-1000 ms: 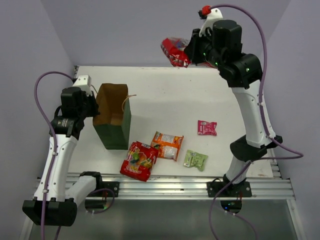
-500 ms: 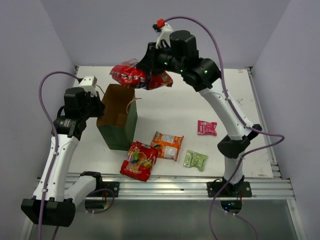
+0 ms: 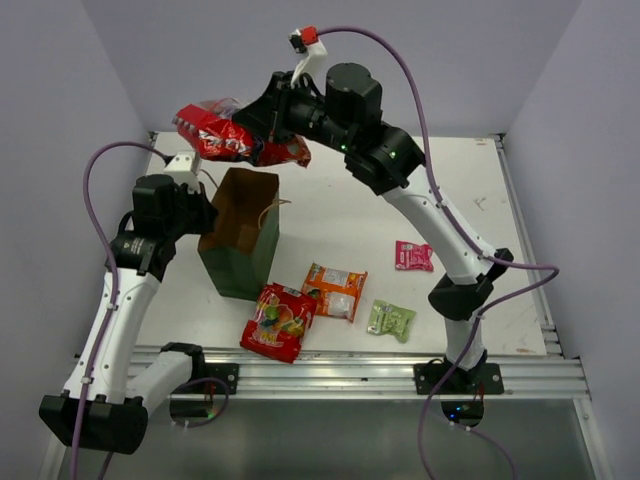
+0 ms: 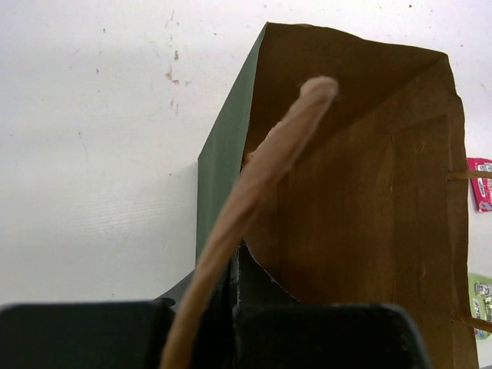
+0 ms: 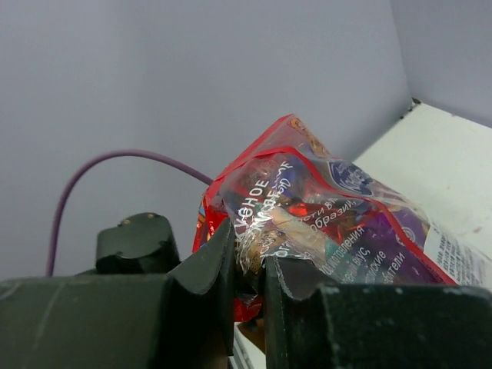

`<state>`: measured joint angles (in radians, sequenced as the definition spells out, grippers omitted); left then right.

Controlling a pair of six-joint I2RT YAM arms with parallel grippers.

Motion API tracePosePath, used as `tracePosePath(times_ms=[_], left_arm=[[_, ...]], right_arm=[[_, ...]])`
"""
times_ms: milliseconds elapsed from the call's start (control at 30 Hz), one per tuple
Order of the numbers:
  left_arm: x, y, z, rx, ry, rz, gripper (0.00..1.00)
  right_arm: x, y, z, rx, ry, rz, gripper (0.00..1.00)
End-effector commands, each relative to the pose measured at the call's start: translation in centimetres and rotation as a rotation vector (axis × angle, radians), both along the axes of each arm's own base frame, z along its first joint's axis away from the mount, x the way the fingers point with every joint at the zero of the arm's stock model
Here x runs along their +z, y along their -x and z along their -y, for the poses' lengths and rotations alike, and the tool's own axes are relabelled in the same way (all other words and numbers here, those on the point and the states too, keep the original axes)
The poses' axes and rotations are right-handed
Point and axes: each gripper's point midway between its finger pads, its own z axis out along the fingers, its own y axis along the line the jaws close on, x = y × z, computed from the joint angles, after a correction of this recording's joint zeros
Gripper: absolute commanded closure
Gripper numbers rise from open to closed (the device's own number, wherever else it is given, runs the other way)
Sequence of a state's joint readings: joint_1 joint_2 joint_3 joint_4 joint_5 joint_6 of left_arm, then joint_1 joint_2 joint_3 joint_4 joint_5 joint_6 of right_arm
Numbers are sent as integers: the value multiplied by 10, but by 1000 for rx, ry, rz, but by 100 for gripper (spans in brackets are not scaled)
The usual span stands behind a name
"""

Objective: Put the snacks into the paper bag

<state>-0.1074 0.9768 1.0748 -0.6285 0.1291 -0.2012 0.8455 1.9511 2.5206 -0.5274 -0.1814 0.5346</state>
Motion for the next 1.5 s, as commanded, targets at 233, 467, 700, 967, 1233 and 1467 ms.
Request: tracePosePath(times_ms=[233,467,700,967,1233,1467], left_arm=[[15,-8,9,5,47,46,100],[21,-10,-6,125,50,52,100],[17,-7,-18,237,77,29,100],[9,-5,-9,214,92,4,100],[12,0,-1,192,83,-1,100],[21,-1,-1,194,61,18,100]], right_arm=[[115,69,-27,17,-381,190,100],[95,91,-42,-79,-365,137,100],[46,92,-69,-85,-322,58,100],[-7,83,-93,-90,-293,-18,100],[-61,68,-114,-133,-220,-70,100],[-130,55,-117,-206,-66,-113,100]])
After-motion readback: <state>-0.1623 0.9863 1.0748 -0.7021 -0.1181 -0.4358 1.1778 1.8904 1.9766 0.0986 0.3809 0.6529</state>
